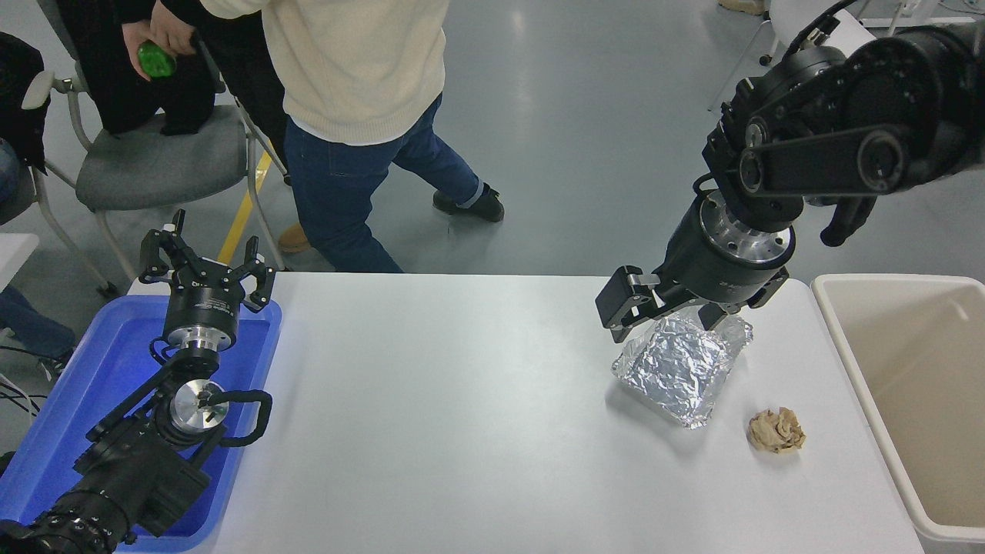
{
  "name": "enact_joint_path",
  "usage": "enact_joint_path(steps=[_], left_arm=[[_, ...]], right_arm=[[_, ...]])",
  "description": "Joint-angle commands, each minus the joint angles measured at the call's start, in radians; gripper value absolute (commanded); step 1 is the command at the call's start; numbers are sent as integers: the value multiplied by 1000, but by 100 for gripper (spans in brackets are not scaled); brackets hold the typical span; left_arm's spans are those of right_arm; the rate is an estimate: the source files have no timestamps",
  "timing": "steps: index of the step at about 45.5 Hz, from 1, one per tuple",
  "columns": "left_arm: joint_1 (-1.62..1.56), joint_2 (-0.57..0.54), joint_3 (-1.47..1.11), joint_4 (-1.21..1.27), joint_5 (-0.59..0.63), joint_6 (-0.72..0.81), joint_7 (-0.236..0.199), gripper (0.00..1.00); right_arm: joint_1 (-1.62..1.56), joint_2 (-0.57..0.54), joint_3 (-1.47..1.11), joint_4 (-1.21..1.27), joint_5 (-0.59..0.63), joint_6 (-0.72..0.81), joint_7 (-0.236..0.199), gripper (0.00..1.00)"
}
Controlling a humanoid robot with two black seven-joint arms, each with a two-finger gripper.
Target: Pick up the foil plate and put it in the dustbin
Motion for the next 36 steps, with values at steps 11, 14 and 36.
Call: enact_joint_path(steps=[11, 14, 36], left_arm=[[0, 0, 0, -1, 2, 0, 1, 99], [0, 0, 0, -1, 0, 0, 1, 99], [0, 0, 0, -1, 0, 0, 0, 99]], right_arm=[[-71, 2, -16, -35, -11, -65, 1, 100], [-90, 2, -13, -35, -12, -88, 1, 100], [-275, -122, -16, -83, -215, -258, 8, 100]])
